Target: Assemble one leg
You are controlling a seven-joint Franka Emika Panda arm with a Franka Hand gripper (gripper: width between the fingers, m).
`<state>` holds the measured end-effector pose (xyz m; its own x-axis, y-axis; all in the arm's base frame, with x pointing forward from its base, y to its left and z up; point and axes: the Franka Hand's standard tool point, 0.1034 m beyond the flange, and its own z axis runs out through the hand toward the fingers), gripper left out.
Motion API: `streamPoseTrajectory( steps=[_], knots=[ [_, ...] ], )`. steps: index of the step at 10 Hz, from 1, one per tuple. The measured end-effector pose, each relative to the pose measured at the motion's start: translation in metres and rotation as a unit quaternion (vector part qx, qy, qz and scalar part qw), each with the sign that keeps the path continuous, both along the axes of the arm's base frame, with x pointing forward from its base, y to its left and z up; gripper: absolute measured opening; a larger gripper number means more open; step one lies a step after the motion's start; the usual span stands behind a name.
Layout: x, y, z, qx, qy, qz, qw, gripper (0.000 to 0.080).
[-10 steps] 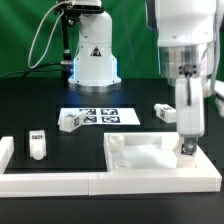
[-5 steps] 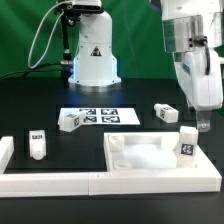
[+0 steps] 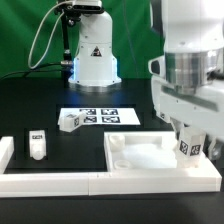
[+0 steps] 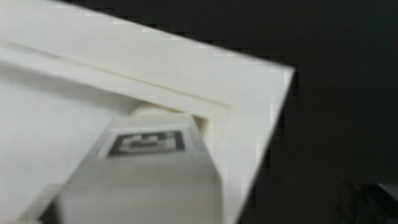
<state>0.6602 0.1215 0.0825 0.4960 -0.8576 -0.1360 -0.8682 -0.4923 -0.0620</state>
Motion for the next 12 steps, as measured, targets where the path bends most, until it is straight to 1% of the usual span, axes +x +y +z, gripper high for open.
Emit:
streamPoseTrajectory(
  steps=[3, 5, 6, 7, 8, 9, 10, 12],
  knots=[
    [0.0, -0.003, -0.001, -0.004, -0.013, 0.091, 0.996, 0.0649],
    [0.001, -0.006, -0.001, -0.007, -0.023, 0.162, 0.986, 0.0649],
    [0.0, -0.007, 0.0, -0.015, -0.025, 0.229, 0.973, 0.0649],
    [0.003, -0.004, 0.005, -0.024, -0.03, 0.336, 0.941, 0.0649],
    [-0.001, -0.005, 0.001, -0.024, -0.033, 0.422, 0.905, 0.0649],
    [0.0, -0.006, 0.0, -0.029, -0.046, 0.436, 0.898, 0.0649],
    [0.001, -0.01, 0.006, -0.042, -0.066, 0.46, 0.885, 0.0649],
    [-0.001, -0.016, 0.003, -0.046, -0.063, 0.515, 0.853, 0.0649]
  ],
)
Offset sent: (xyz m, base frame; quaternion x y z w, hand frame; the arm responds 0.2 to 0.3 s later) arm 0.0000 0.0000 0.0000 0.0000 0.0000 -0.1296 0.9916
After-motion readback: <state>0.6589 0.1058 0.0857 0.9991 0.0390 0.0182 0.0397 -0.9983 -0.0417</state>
